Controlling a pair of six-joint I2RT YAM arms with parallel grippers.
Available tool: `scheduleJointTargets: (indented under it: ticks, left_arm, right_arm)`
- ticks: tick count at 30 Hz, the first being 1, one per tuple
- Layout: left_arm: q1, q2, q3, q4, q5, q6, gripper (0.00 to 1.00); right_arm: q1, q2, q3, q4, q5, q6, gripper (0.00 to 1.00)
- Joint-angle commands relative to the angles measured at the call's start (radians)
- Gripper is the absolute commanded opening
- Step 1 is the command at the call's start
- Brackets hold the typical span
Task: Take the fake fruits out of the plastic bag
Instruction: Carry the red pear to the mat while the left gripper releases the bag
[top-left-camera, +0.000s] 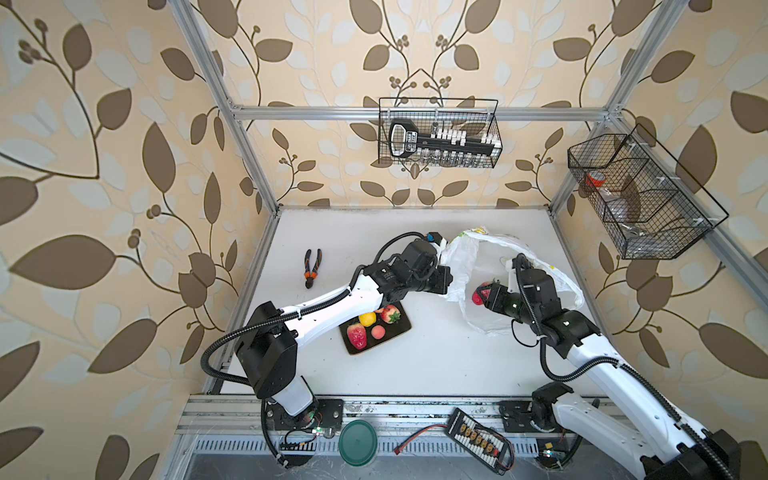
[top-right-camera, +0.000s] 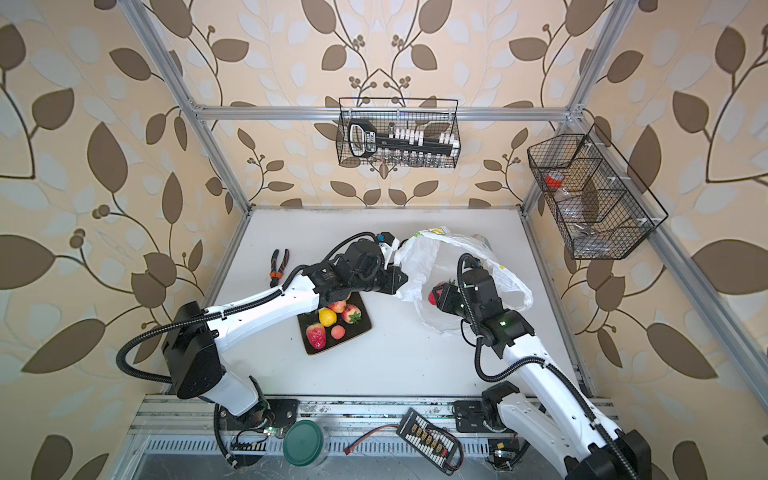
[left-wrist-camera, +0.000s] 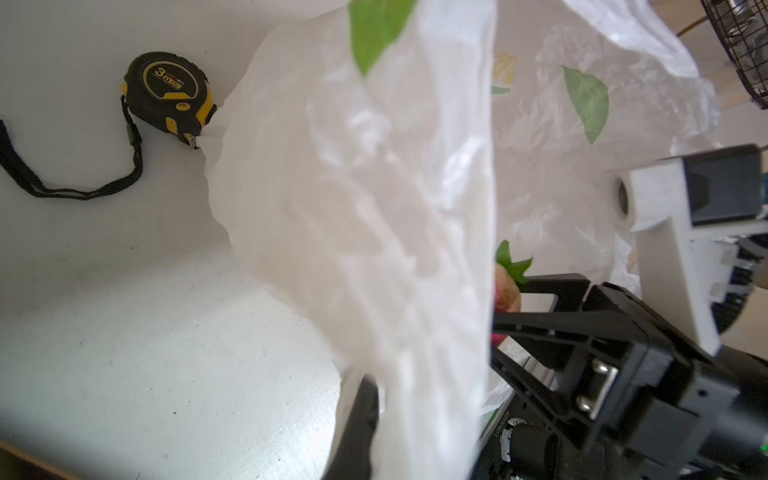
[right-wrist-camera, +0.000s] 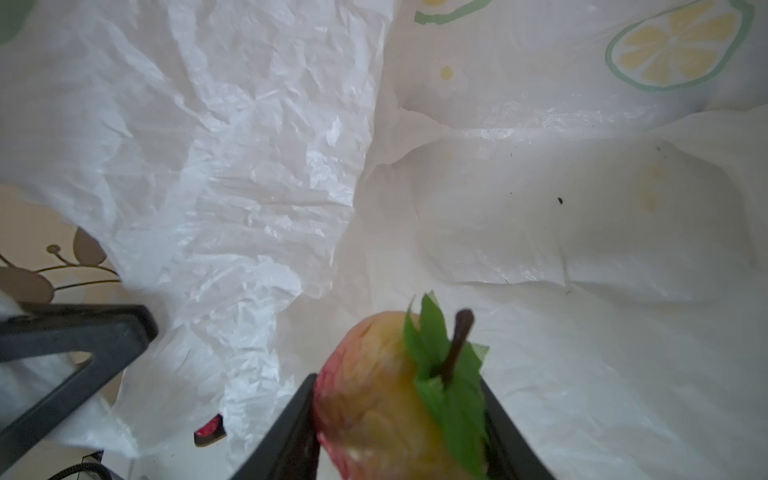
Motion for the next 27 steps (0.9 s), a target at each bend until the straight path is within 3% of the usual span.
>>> scheduleJointTargets:
  ticks: [1,6,9,14,20,23,27]
  left_arm:
    - [0.006,-0.052,0.017,0.023,0.024,0.010,0.30]
    - [0.008,-0.138,-0.012,0.047,0.055,0.040,0.67]
    - [0.009,-0.211,-0.013,0.033,0.062,0.064,0.80]
    - [0.040,-0.300,0.011,-0.045,0.016,0.085,0.86]
    - [0.163,-0.384,0.038,-0.191,-0.178,0.011,0.86]
    - [0.223,-0.409,0.031,-0.249,-0.277,-0.024,0.86]
    - [0.285,-0.449,-0.002,-0.291,-0.385,-0.070,0.86]
  right_arm:
    - [0.005,-0.047,0.058,-0.098,0.009,-0.067,0.42]
    - [0.005,-0.153,0.104,-0.119,-0.027,-0.164,0.41]
    - [0.006,-0.196,0.141,-0.136,-0.055,-0.223,0.41]
    - [0.007,-0.188,0.237,-0.157,-0.144,-0.296,0.40]
    - [0.051,-0.124,0.331,-0.116,-0.242,-0.310,0.37]
    - [0.148,-0.066,0.365,-0.079,-0.204,-0.308,0.37]
    - [0.379,0.054,0.415,-0.021,-0.065,-0.338,0.37]
